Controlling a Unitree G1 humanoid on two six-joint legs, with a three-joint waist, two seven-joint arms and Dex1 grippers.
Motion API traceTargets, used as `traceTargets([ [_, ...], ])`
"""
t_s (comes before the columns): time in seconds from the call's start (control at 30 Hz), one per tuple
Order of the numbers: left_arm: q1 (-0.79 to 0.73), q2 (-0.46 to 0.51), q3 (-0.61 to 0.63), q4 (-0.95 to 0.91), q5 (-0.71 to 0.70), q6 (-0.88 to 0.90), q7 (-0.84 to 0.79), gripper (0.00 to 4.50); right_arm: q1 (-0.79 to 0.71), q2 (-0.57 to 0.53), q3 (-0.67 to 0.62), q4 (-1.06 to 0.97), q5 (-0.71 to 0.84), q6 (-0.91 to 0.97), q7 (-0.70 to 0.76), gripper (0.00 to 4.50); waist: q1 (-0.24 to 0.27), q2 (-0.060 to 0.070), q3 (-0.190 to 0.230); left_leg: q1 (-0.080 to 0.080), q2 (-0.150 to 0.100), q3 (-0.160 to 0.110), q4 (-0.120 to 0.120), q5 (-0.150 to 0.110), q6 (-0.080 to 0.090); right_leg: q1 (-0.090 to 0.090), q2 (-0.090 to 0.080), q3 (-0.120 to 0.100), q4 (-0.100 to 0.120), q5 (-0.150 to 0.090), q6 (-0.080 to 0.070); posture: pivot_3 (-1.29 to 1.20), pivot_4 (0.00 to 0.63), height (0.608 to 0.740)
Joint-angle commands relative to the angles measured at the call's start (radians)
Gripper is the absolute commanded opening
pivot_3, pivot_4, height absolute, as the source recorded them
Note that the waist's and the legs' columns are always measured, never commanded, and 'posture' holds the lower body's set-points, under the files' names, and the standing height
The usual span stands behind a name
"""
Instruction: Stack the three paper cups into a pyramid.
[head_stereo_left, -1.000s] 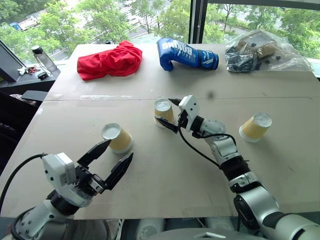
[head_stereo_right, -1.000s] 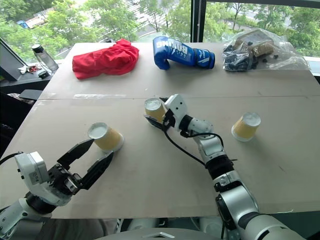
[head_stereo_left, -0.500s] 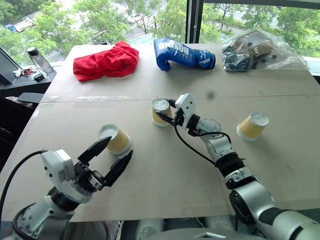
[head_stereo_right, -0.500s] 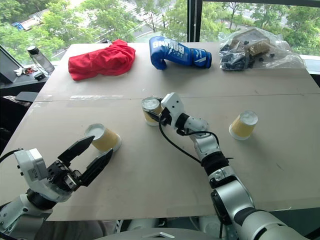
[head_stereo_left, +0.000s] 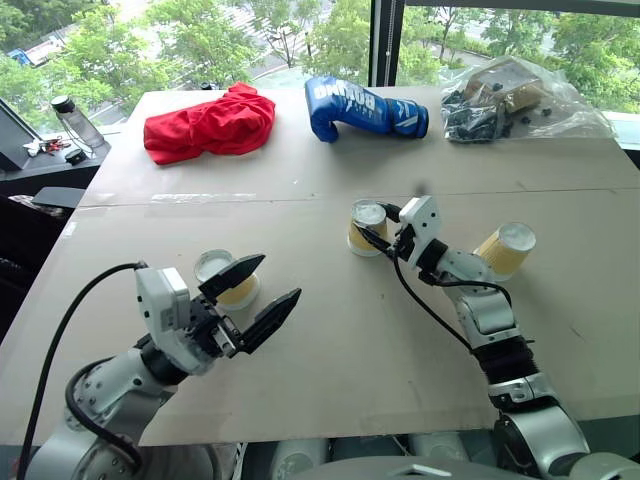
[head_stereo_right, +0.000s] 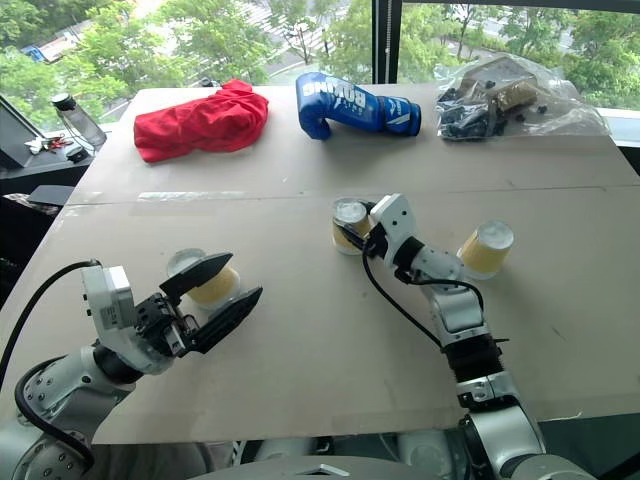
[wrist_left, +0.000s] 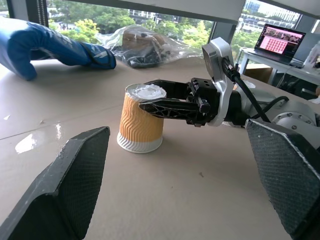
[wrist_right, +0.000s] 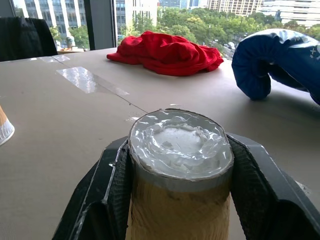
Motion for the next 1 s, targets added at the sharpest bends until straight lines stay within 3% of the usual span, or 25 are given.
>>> traceTargets([
  [0.03,-0.005,0.021,-0.011,0.0,-0.001,0.008,-0.028,4.5,0.014,-0.005,-0.022,-0.069,0.02,0.009,-0.022,3.83,0.0,0.0,0.0,0.0,0.0,0.0,0.0,0.0,0.0,0.0,0.0,0.0,0.0,0.0,0.0,0.0,0.15,0.74],
  [0.07,-0.013,0.028,-0.012,0.007,-0.003,0.013,-0.034,4.5,0.024,-0.007,-0.032,-0.101,0.038,0.008,-0.02,4.4,0.001,0.0,0.0,0.0,0.0,0.0,0.0,0.0,0.0,0.0,0.0,0.0,0.0,0.0,0.0,0.0,0.15,0.74],
  [0.1,-0.019,0.033,-0.012,0.012,-0.004,0.016,-0.039,4.5,0.032,-0.009,-0.039,-0.126,0.051,0.01,-0.018,4.46,0.001,0.0,0.0,0.0,0.0,0.0,0.0,0.0,0.0,0.0,0.0,0.0,0.0,0.0,0.0,0.0,0.15,0.74],
  [0.3,-0.107,0.072,-0.039,0.034,-0.024,0.06,-0.063,4.5,0.125,-0.073,-0.104,-0.347,0.107,0.031,-0.02,4.46,0.008,0.0,0.0,-0.001,0.0,0.0,0.0,0.0,0.0,0.0,0.0,0.0,0.0,0.0,0.0,0.0,0.15,0.74],
  [0.4,-0.175,0.092,-0.07,0.035,-0.039,0.098,-0.064,4.5,0.173,-0.12,-0.168,-0.439,0.048,0.025,-0.096,4.46,0.016,0.0,0.001,-0.001,0.0,0.0,0.0,0.0,0.0,0.0,0.0,0.0,0.0,0.0,0.0,0.0,0.15,0.74],
  [0.6,-0.345,0.143,-0.141,0.037,-0.086,0.2,-0.076,4.5,0.363,-0.217,-0.376,-0.627,0.049,0.131,-0.194,4.46,0.028,0.0,0.0,-0.001,0.0,0.0,0.0,0.0,0.0,0.0,0.001,0.0,0.0,0.0,0.0,0.0,0.15,0.74],
  [0.73,-0.406,0.168,-0.174,0.046,-0.09,0.238,-0.107,4.5,0.466,-0.205,-0.45,-0.665,0.065,0.194,-0.251,4.46,0.022,0.0,0.0,-0.001,0.0,0.001,0.0,0.0,0.0,0.0,0.001,0.001,0.0,0.0,0.0,0.0,0.15,0.74],
  [1.0,-0.444,0.168,-0.195,0.059,-0.057,0.241,-0.124,4.5,0.567,-0.102,-0.445,-0.616,0.137,0.214,-0.286,4.46,0.024,0.0,0.0,0.0,0.001,0.001,0.0,0.0,0.0,0.0,0.002,0.002,0.0,0.0,0.0,0.0,0.15,0.74],
])
